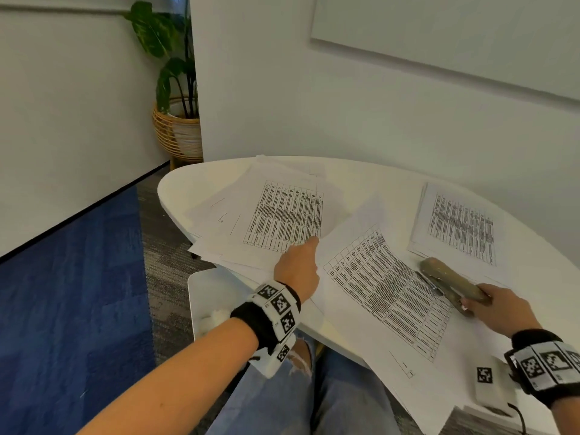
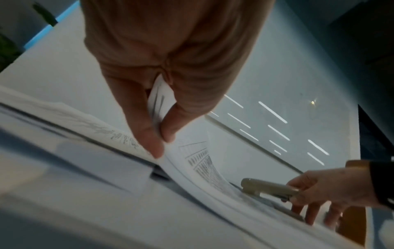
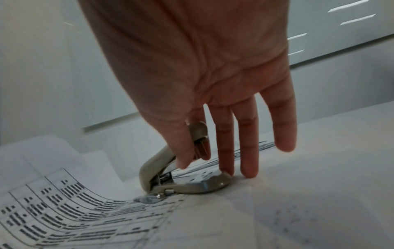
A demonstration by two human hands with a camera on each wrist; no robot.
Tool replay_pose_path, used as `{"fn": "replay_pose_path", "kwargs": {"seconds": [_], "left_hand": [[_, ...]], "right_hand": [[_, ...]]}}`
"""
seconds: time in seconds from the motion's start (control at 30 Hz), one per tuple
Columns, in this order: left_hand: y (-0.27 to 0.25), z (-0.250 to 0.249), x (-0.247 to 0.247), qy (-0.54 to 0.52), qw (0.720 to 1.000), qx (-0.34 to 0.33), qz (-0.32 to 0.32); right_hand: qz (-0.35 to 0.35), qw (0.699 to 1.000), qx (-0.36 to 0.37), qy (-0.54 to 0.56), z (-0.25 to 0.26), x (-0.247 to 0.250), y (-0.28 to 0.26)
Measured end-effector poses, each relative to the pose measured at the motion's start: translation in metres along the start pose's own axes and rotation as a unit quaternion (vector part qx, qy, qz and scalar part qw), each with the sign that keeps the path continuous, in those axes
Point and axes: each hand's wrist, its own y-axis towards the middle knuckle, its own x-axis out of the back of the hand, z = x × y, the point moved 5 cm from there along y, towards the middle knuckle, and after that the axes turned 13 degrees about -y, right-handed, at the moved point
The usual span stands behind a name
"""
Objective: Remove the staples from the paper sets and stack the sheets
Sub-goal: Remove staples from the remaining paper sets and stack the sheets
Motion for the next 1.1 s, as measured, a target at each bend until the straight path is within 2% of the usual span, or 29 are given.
{"fn": "replay_pose_path", "kwargs": {"seconds": [0.13,0.2,0.27,0.3,0.37,0.43,0.5,0.57,0.67,0.77,0.9,0.97,1.03,1.1], "left_hand": [[-0.003,-0.008,0.009,-0.119,0.990,-0.018,-0.072],[-0.002,-0.017,0.016,-0.158,0.980,-0.044,-0.112],[-0.001,-0.034,0.027,-0.180,0.968,-0.087,-0.152],[0.000,-0.042,0.034,-0.187,0.961,-0.111,-0.173],[0.002,-0.062,0.045,-0.195,0.945,-0.159,-0.209],[0.005,-0.078,0.057,-0.206,0.929,-0.197,-0.236],[0.005,-0.089,0.073,-0.224,0.910,-0.230,-0.262],[0.003,-0.095,0.091,-0.239,0.890,-0.257,-0.291],[-0.003,-0.106,0.115,-0.257,0.861,-0.304,-0.316],[-0.009,-0.119,0.125,-0.289,0.842,-0.347,-0.294],[-0.013,-0.129,0.129,-0.341,0.817,-0.368,-0.284],[-0.011,-0.128,0.133,-0.362,0.811,-0.361,-0.286],[-0.002,-0.120,0.133,-0.371,0.832,-0.320,-0.260],[0.010,-0.105,0.124,-0.358,0.881,-0.237,-0.198]], "right_hand": [[0.000,1.000,-0.019,0.000,0.000,0.002,0.005],[-0.090,0.995,0.001,0.044,0.011,0.017,0.000],[-0.192,0.975,0.057,0.099,0.031,0.038,-0.009],[-0.211,0.966,0.089,0.117,0.043,0.046,-0.011],[-0.169,0.970,0.132,0.111,0.063,0.049,-0.011],[-0.067,0.982,0.169,0.047,0.079,0.037,-0.006],[0.010,0.980,0.197,0.004,0.085,0.025,-0.002],[0.029,0.978,0.203,0.039,0.085,0.029,-0.001],[-0.006,0.969,0.196,0.149,0.085,0.055,0.002],[-0.037,0.929,0.218,0.296,0.100,0.084,-0.004],[-0.042,0.832,0.221,0.507,0.118,0.100,-0.009],[-0.053,0.797,0.204,0.566,0.119,0.097,-0.010],[-0.072,0.768,0.184,0.609,0.115,0.092,-0.012],[-0.090,0.751,0.166,0.633,0.111,0.087,-0.013]]}}
